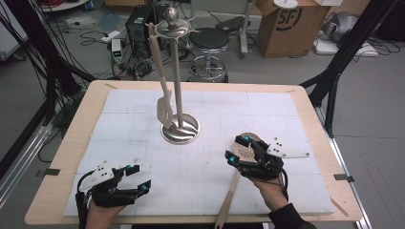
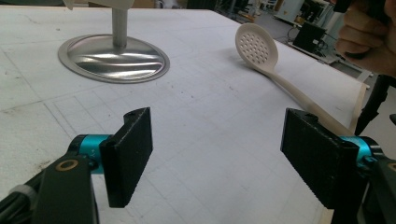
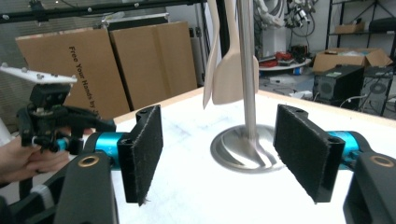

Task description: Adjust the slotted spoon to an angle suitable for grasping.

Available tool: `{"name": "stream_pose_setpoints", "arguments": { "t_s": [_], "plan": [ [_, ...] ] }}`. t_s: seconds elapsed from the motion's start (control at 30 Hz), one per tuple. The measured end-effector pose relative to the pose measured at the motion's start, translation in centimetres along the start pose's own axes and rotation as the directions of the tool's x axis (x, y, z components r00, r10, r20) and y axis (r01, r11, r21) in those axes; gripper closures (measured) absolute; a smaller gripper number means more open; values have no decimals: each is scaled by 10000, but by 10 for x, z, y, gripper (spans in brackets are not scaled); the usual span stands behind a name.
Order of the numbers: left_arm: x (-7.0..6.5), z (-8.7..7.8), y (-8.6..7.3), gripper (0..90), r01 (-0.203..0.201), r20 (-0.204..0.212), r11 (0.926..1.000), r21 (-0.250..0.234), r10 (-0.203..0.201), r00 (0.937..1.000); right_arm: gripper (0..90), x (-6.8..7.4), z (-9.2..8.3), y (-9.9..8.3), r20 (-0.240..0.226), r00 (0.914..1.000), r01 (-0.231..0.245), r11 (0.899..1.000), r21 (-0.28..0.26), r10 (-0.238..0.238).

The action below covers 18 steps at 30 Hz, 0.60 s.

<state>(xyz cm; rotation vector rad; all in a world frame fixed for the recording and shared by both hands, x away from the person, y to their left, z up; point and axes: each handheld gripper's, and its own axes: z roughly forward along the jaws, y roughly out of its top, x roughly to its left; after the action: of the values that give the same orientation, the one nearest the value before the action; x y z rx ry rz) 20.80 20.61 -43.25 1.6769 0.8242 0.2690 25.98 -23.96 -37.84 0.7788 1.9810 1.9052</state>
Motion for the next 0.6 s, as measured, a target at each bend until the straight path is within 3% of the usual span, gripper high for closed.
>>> {"name": "stream_pose_setpoints", "arguments": {
  "t_s": [0.2, 0.43, 0.6],
  "plan": [
    [0, 1, 0, 257, 59, -41, 10000, -3, -59, 10000, 350, -2, -7, -10, 16, 10000, -36, 9997, 224, 36],
    [-1, 0, -1, 257, 14, -6, 10000, -23, -14, 10000, 342, 2, -11, -22, -197, 9998, 15, 9952, 980, 4],
    [-1, 0, -1, 257, 9, -21, 10000, -7, -9, 10000, 341, 5, -22, -31, -244, 9996, -99, 9926, 1211, 129]
  ]
}}
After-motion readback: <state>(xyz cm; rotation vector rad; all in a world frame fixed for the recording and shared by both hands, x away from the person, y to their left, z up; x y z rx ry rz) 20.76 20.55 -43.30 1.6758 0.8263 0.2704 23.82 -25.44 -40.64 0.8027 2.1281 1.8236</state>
